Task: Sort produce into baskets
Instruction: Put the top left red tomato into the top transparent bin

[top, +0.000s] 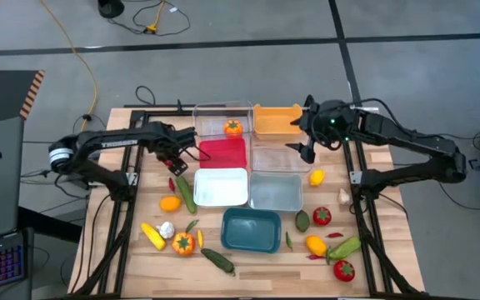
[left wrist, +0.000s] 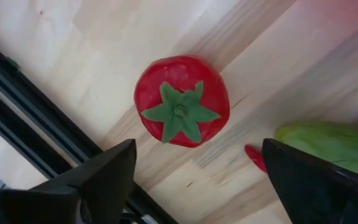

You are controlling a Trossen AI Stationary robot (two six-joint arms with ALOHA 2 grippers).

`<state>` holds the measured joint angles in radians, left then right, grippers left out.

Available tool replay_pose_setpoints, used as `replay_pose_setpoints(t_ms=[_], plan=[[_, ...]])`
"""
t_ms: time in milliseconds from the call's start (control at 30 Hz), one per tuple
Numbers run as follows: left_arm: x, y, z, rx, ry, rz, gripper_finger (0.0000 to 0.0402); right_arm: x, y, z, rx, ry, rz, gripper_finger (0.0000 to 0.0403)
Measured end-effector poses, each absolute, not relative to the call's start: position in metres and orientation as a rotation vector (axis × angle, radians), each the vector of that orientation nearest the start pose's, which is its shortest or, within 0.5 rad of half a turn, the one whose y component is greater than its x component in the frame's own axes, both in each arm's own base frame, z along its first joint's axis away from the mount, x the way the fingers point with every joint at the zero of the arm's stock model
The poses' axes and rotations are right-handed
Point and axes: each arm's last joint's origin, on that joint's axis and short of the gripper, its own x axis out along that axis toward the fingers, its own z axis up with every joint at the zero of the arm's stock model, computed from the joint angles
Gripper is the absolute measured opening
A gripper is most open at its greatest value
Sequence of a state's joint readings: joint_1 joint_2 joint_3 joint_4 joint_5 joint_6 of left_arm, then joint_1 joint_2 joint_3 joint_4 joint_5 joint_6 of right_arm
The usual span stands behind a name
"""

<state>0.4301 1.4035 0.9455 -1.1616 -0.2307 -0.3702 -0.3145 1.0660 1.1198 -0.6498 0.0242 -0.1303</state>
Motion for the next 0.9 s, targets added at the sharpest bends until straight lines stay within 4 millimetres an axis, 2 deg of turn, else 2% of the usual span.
replay_pose_setpoints(t_ms=[333,533,900], plan=[[0.207,0.103,0.185,-0.413,1.675,0.797,0.0342,0.206,-0.058,0.353,-0.049,0.611,-0.247,0.0388],[0.213,0.107,0.169,-0.367,1.734,0.857,0.0342,0.207,-0.053,0.353,-0.058,0.61,-0.223,0.0388],[0.223,0.113,0.16,-0.307,1.667,0.849,0.0331,0.207,-0.052,0.353,-0.061,0.612,-0.219,0.0388]])
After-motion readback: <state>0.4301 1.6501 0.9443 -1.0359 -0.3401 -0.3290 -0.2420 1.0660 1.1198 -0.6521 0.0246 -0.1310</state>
